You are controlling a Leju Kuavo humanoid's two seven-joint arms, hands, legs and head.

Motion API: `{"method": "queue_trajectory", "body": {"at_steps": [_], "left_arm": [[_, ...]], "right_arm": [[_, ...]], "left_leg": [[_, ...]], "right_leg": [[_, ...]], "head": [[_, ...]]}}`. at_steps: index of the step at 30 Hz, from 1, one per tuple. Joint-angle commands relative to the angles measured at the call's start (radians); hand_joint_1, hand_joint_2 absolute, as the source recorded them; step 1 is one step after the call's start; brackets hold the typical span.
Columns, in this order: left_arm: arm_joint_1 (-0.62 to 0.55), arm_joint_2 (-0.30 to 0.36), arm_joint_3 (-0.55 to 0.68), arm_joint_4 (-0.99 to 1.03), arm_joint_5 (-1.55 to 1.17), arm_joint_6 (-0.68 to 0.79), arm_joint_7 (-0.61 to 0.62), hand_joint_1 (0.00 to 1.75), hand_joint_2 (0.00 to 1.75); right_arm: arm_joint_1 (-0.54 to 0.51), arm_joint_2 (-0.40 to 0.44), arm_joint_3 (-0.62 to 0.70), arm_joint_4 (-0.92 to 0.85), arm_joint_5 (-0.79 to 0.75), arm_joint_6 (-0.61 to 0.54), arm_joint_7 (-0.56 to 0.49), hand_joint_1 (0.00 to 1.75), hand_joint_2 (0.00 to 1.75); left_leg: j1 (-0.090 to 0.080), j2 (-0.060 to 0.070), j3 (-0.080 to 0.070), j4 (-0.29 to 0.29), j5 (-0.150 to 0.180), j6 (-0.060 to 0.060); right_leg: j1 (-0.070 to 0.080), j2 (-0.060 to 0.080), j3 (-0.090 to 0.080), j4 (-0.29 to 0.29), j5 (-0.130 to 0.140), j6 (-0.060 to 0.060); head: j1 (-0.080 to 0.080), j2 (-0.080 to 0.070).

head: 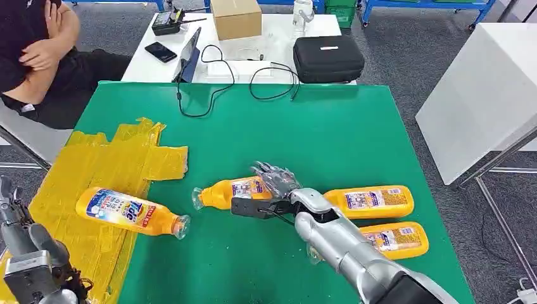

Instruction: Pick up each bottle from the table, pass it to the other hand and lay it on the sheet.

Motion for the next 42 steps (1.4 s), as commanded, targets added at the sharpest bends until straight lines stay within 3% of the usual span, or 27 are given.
{"method": "queue_trajectory", "body": {"at_steps": [1, 4, 23, 24, 25, 26, 33, 36, 37, 42], "left_arm": [[-0.016, -0.051, 0.029, -0.01, 0.005, -0.062, 0.004, 0.0, 0.0], [-0.038, -0.049, 0.027, -0.005, 0.015, -0.075, 0.004, 0.0, 0.0], [-0.039, -0.049, 0.026, -0.003, 0.015, -0.075, 0.004, 0.0, 0.0], [-0.039, -0.048, 0.025, -0.006, 0.017, -0.075, 0.004, 0.0, 0.0], [-0.041, -0.047, 0.023, -0.006, 0.02, -0.075, 0.004, 0.0, 0.0], [-0.043, -0.046, 0.022, -0.005, 0.024, -0.075, 0.004, 0.0, 0.0], [-0.061, -0.041, 0.019, 0.016, 0.028, -0.068, 0.004, 0.0, 0.0], [-0.069, -0.055, 0.051, 0.055, 0.057, -0.107, 0.004, 0.0, 0.0], [-0.058, -0.07, 0.093, 0.077, 0.142, -0.2, 0.019, 0.0, 0.0], [-0.05, -0.098, 0.164, 0.058, 0.121, -0.271, 0.004, 0.0, 0.0]], "right_arm": [[-0.106, 0.061, 0.131, 0.261, 0.123, 0.126, 0.092, 0.0, 1.75], [-0.096, 0.065, 0.165, 0.302, 0.15, 0.199, 0.07, 0.05, 1.75], [-0.088, 0.063, 0.166, 0.302, 0.15, 0.193, 0.07, 0.05, 1.75], [-0.093, 0.063, 0.173, 0.303, 0.156, 0.207, 0.065, 0.93, 1.75], [-0.09, 0.06, 0.173, 0.303, 0.154, 0.216, 0.06, 1.61, 1.75], [-0.088, 0.057, 0.177, 0.303, 0.157, 0.22, 0.056, 1.75, 1.75], [-0.098, 0.057, 0.157, 0.301, 0.139, 0.212, 0.045, 1.75, 1.75], [-0.088, 0.057, 0.092, 0.289, 0.079, 0.14, 0.038, 1.75, 1.75], [-0.051, 0.049, -0.008, 0.227, -0.008, 0.005, -0.042, 1.75, 1.75], [-0.027, 0.028, -0.033, 0.138, -0.019, 0.011, -0.051, 1.75, 1.75]], "left_leg": [[0.0, 0.003, 0.001, 0.001, -0.001, -0.002], [0.001, 0.003, 0.002, 0.001, -0.001, -0.003], [0.001, 0.0, 0.007, -0.001, 0.001, -0.002], [0.001, 0.0, 0.008, -0.001, 0.001, -0.002], [0.001, 0.0, 0.008, -0.001, 0.0, -0.001], [0.001, 0.0, 0.007, -0.001, 0.001, -0.002], [0.001, 0.0, 0.01, -0.001, 0.001, -0.002], [0.001, 0.0, 0.009, -0.001, 0.001, -0.002], [0.001, 0.001, 0.009, -0.001, 0.001, -0.002], [0.0, 0.003, 0.009, 0.0, 0.0, -0.002]], "right_leg": [[0.0, 0.001, 0.0, 0.0, 0.0, 0.0], [0.001, 0.001, 0.002, 0.0, 0.0, 0.0], [0.001, -0.002, 0.006, -0.002, 0.0, -0.001], [0.001, -0.002, 0.007, -0.002, 0.0, 0.0], [0.0, -0.001, 0.006, -0.001, 0.0, 0.0], [0.001, -0.002, 0.006, -0.002, 0.0, -0.001], [0.001, -0.002, 0.006, -0.002, 0.0, -0.001], [0.001, -0.002, 0.005, -0.002, 0.001, -0.001], [0.001, -0.001, 0.005, -0.002, 0.001, -0.001], [0.0, 0.0, 0.007, -0.001, 0.002, -0.003]], "head": [[0.0, 0.0], [0.0, 0.0], [0.0, 0.0], [0.0, 0.0], [0.0, 0.0], [0.0, 0.0], [0.0, 0.0], [0.0, 0.0], [0.0, 0.0], [0.0, 0.0]]}}
